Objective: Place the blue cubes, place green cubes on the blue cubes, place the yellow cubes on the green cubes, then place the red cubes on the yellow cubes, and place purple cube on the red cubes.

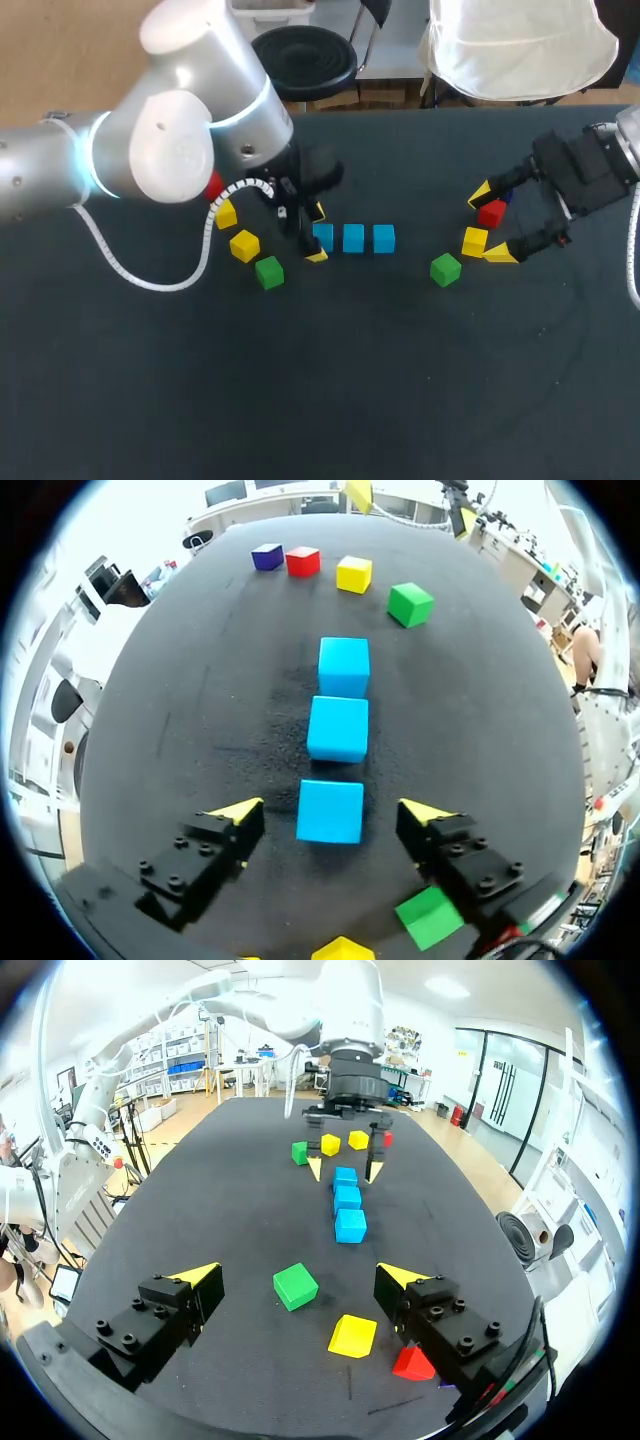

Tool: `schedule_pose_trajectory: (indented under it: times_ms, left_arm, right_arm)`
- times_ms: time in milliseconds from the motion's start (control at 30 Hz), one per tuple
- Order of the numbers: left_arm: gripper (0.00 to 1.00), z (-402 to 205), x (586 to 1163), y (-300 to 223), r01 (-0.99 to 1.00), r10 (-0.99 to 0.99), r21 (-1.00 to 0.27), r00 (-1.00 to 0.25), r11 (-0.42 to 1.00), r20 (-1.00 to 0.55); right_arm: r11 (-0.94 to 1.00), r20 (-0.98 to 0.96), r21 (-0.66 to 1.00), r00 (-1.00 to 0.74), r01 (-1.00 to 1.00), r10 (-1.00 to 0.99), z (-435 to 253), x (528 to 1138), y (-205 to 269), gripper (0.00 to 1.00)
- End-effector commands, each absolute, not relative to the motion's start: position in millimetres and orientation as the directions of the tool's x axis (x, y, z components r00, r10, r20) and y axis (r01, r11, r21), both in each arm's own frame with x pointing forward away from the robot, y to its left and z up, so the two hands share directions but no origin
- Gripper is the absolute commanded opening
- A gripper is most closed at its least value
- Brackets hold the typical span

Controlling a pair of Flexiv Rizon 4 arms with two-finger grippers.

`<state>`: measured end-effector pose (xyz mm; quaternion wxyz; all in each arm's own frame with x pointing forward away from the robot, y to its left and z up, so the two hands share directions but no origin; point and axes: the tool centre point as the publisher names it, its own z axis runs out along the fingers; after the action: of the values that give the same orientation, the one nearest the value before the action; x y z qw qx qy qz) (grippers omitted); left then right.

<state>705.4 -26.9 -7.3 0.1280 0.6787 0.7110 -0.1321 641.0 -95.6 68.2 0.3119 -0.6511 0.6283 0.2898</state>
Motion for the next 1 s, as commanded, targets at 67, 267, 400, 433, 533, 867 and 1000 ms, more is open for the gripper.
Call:
schedule_pose_trajectory:
  times_ms: [67, 267, 400, 433, 533, 867, 1000]
  left_arm:
    - [1.00, 0, 702, -20, 0.999, 0.925, -0.012, -0.041, 0.039, -0.377]
    - [1.00, 17, 698, -8, 0.999, 0.917, -0.008, -0.052, 0.053, -0.395]
    - [1.00, 27, 692, 3, 0.997, 0.911, -0.001, -0.075, 0.081, -0.405]
    - [1.00, 30, 691, 6, 0.996, 0.907, -0.005, -0.086, 0.092, -0.412]
    - [1.00, 37, 686, 15, 0.994, 0.904, 0.001, -0.096, 0.106, -0.417]
    - [1.00, 56, 676, 31, 0.992, 0.888, -0.002, -0.117, 0.130, -0.445]
    - [1.00, 61, 673, 36, 0.992, 0.862, -0.034, -0.125, 0.125, -0.490]
  right_arm:
    - [-0.017, -0.771, -0.043, 0.044, -0.999, -0.636, 68, 641, -96, 1.00]
    - [-0.017, -0.771, -0.043, 0.044, -0.999, -0.636, 68, 641, -96, 1.00]
    - [-0.017, -0.771, -0.043, 0.044, -0.999, -0.636, 68, 641, -96, 1.00]
    - [-0.017, -0.771, -0.043, 0.044, -0.999, -0.636, 68, 641, -96, 1.00]
    - [-0.017, -0.771, -0.043, 0.044, -0.999, -0.636, 68, 641, -96, 1.00]
    - [-0.017, -0.771, -0.043, 0.044, -0.999, -0.636, 68, 641, -96, 1.00]
    - [-0.017, -0.771, -0.043, 0.044, -0.999, -0.636, 68, 641, -96, 1.00]
